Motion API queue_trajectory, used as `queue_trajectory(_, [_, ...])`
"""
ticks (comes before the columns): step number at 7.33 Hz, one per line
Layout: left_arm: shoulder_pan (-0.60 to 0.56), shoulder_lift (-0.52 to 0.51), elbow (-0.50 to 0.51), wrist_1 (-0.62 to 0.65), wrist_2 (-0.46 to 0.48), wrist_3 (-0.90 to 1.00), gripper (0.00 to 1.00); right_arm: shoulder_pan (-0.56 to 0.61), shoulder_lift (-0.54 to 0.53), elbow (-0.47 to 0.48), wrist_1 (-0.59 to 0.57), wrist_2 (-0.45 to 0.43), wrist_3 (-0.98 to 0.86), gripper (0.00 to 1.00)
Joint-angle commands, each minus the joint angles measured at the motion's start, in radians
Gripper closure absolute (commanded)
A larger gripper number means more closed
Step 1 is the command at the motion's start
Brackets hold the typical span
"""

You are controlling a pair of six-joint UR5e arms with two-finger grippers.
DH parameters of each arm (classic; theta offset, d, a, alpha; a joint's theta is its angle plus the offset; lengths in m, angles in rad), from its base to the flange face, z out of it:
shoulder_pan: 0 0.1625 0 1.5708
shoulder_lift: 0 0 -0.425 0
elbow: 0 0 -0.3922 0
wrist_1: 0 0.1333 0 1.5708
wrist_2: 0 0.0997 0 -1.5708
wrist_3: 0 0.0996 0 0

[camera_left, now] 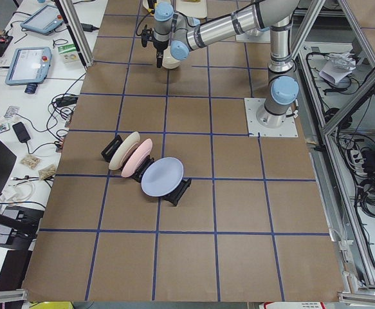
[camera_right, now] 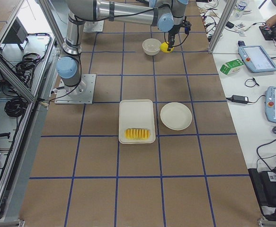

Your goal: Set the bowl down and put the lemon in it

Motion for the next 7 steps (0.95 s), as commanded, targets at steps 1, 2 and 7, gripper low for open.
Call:
queue_trajectory(1, [0.044, 0.109, 0.153, -0.368, 0.13, 0.119, 0.0, 0.093, 0.024, 0.008, -0.006, 0.051, 0.177, 1.0])
queue_trajectory(2, [0.058, 0.152, 0.179, -0.473, 0.146, 0.147, 0.0, 0.139, 0.041, 0.011, -0.006, 0.054, 0.197, 1.0])
queue_trajectory(7, [0.095, 0.232, 0.16, -0.494, 0.145, 0.139, 0.0, 0.224, 0.124, 0.066, -0.145, 0.091, 0.303, 1.0])
